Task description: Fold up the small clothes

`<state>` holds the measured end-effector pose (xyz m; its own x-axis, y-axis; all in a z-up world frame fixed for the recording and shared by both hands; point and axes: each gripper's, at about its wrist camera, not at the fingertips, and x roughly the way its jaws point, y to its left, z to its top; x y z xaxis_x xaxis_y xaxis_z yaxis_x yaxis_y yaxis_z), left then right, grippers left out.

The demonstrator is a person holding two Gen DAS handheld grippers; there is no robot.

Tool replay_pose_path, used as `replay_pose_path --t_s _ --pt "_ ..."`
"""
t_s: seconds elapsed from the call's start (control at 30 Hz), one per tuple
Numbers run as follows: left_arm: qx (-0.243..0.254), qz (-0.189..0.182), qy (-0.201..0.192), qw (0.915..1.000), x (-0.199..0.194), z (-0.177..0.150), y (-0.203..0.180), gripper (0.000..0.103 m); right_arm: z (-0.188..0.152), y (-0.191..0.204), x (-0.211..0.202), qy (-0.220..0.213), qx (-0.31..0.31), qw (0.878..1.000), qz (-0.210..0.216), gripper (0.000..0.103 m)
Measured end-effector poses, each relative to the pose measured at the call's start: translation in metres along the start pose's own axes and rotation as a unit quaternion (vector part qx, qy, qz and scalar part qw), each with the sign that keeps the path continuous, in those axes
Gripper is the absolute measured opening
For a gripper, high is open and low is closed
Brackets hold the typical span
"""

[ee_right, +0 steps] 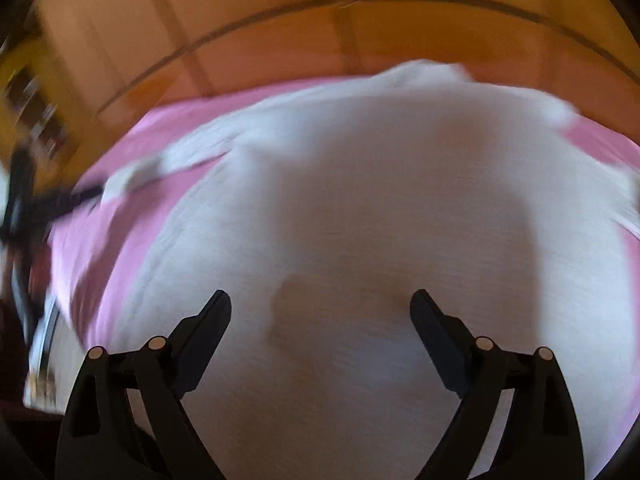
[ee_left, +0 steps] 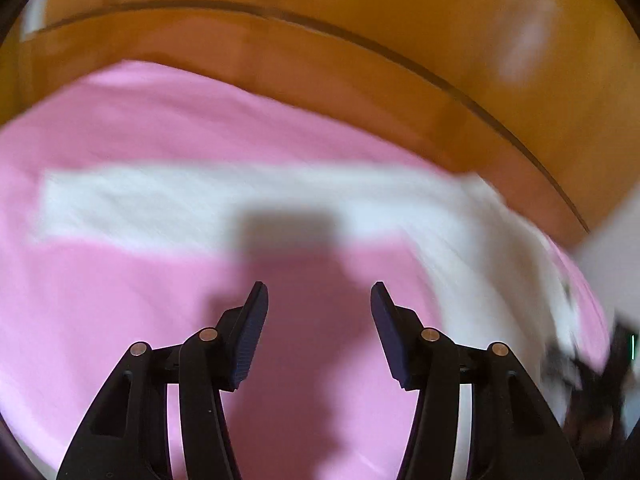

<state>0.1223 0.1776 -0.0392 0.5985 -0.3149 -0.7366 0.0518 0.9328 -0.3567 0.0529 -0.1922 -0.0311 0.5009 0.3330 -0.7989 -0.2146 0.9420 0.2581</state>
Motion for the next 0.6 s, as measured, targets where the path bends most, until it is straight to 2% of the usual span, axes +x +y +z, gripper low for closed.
replay_pose_path --t_s 0.07,0.13,0.23,0.3,0.37,0.43,0.47,0.5,0.53,0.57,0.6 --pt "0.027 -0.023 0.019 0.9992 0.003 -0.03 -0.029 0.053 -0.005 -0.036 -0.031 -0.033 0.048 0.998 -0.037 0.078" --pt "0.044 -0.038 0.028 0.9979 0.005 -0.053 -0.054 0.053 -0.01 -0.075 -0.057 -0.063 0.093 0.989 -0.093 0.076" --pt "0.056 -0.053 0.024 0.9967 0.005 -0.069 -0.081 0.053 -0.024 -0.139 -0.088 -0.091 0.144 0.964 -0.203 0.073" --pt "0.074 -0.053 0.029 0.9954 0.009 -0.075 -0.1 0.053 -0.03 -0.168 -0.09 -0.087 0.149 0.953 -0.247 0.073" --pt "0.078 -0.058 0.046 0.9942 0.024 -0.072 -0.111 0.053 -0.036 -0.191 -0.08 -0.065 0.14 0.942 -0.298 0.071" --pt "0.09 -0.055 0.055 0.9929 0.024 -0.073 -0.124 0.053 -0.04 -0.206 -0.066 -0.044 0.144 0.938 -0.313 0.066" --pt "0.098 -0.052 0.059 0.9921 0.027 -0.073 -0.131 0.053 -0.045 -0.216 -0.062 -0.037 0.149 0.938 -0.31 0.057" --pt "0.103 -0.05 0.064 0.9914 0.026 -0.073 -0.138 0.053 -0.047 -0.222 -0.062 -0.04 0.153 0.94 -0.302 0.035" --pt "0.109 -0.045 0.071 0.9905 0.03 -0.073 -0.143 0.053 -0.046 -0.222 -0.061 -0.044 0.154 0.94 -0.3 0.018" --pt "0.111 -0.04 0.073 0.9903 0.029 -0.075 -0.144 0.053 -0.043 -0.224 -0.066 -0.046 0.153 0.94 -0.3 0.007" --pt "0.112 -0.036 0.075 0.9902 0.031 -0.075 -0.146 0.053 -0.04 -0.227 -0.072 -0.052 0.157 0.941 -0.295 0.006"
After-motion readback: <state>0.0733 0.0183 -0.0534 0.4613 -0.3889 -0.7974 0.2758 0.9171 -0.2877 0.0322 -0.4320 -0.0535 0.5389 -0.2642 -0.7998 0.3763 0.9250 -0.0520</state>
